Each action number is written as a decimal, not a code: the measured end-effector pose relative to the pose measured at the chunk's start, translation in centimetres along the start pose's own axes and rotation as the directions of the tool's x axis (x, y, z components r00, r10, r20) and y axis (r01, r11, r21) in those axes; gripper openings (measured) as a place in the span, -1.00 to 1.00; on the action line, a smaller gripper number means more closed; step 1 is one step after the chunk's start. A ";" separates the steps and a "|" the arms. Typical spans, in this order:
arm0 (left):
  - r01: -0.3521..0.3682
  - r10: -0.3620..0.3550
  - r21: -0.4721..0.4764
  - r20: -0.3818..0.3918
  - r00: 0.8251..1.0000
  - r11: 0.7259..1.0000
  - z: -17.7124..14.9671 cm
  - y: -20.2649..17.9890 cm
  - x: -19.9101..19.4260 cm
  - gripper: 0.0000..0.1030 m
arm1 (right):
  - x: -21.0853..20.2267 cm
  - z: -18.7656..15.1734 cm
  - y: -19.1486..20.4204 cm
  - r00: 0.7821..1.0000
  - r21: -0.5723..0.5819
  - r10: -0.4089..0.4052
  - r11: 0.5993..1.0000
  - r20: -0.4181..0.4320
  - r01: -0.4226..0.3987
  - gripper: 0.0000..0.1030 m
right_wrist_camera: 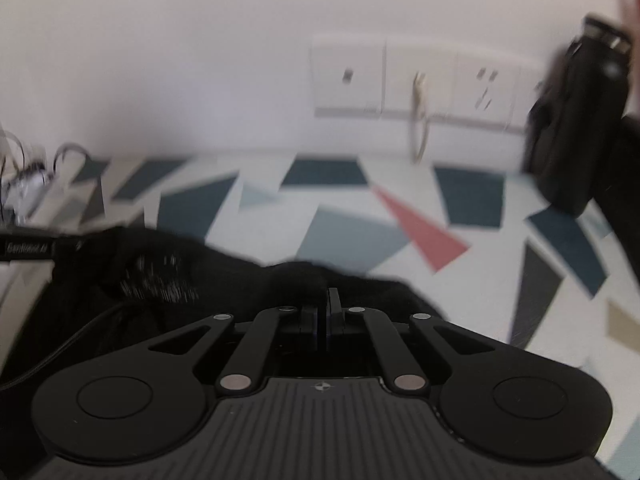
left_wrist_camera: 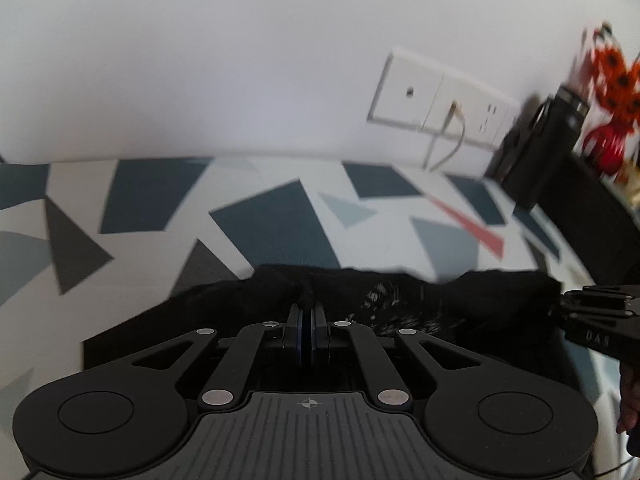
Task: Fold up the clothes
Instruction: 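Lower the jacket onto the table with both grippers, spreading it between them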
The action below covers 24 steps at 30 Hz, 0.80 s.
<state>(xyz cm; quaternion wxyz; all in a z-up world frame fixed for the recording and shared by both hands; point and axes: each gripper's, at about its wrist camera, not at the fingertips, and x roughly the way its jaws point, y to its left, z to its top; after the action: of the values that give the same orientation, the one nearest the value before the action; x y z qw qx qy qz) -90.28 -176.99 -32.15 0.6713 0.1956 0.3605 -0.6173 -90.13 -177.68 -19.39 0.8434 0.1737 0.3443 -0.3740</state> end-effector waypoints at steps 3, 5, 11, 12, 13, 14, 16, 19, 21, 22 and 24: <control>-0.011 0.011 0.009 -0.019 1.000 1.000 -0.3 0.0 1.5 -0.93 | 1.6 -0.9 0.4 1.000 -0.013 -0.021 1.000 -0.001 0.021 -0.92; -0.004 0.004 0.007 -0.012 1.000 1.000 -0.7 0.2 1.5 -0.93 | 1.9 -0.9 0.3 0.999 0.002 -0.028 1.000 0.016 0.028 -0.92; 0.015 -0.015 0.002 -0.032 0.999 1.000 -2.7 1.0 -0.4 -0.93 | 2.2 -0.9 0.2 1.000 0.043 -0.015 0.999 0.013 0.014 -0.91; 0.019 -0.020 -0.008 -0.035 0.999 1.000 -3.2 1.2 -0.8 -0.93 | 2.0 -1.0 0.4 1.000 0.036 -0.006 0.999 0.011 0.006 -0.91; 0.023 -0.024 -0.019 -0.037 0.999 1.000 -3.7 1.4 -1.3 -0.93 | 1.7 -1.2 0.6 1.000 0.026 0.003 1.000 0.008 -0.003 -0.91; 0.027 -0.028 -0.031 -0.039 0.999 0.999 -4.2 1.5 -1.9 -0.93 | 1.4 -1.5 0.9 1.000 0.015 0.011 1.000 0.005 -0.011 -0.91; 0.030 -0.032 -0.053 -0.047 0.998 0.998 -5.4 1.7 -3.1 -0.93 | 0.8 -2.1 1.5 0.999 0.001 0.034 0.999 -0.006 -0.034 -0.91; 0.031 -0.037 -0.094 -0.066 0.997 0.995 -7.4 1.9 -5.0 -0.93 | -0.3 -3.3 2.7 0.997 -0.030 0.068 0.997 -0.027 -0.069 -0.91; 0.032 -0.042 -0.122 -0.076 0.996 0.992 -8.7 1.9 -6.3 -0.93 | -1.3 -4.4 3.7 0.996 -0.062 0.085 0.994 -0.040 -0.087 -0.91; 0.032 -0.043 -0.132 -0.083 0.996 0.991 -9.1 2.0 -6.8 -0.93 | -1.6 -4.7 4.0 0.994 -0.074 0.094 0.992 -0.050 -0.097 -0.91; 0.029 -0.043 -0.143 -0.098 0.994 0.989 -9.5 2.2 -7.8 -0.94 | -2.4 -5.3 4.4 0.991 -0.098 0.111 0.988 -0.073 -0.118 -0.91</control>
<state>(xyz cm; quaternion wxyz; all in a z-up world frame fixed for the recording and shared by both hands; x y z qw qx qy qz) -90.27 -164.56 -33.23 0.6531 0.1719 0.4402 -0.5917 -90.33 -170.63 -21.24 0.8593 0.1626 0.3805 -0.3007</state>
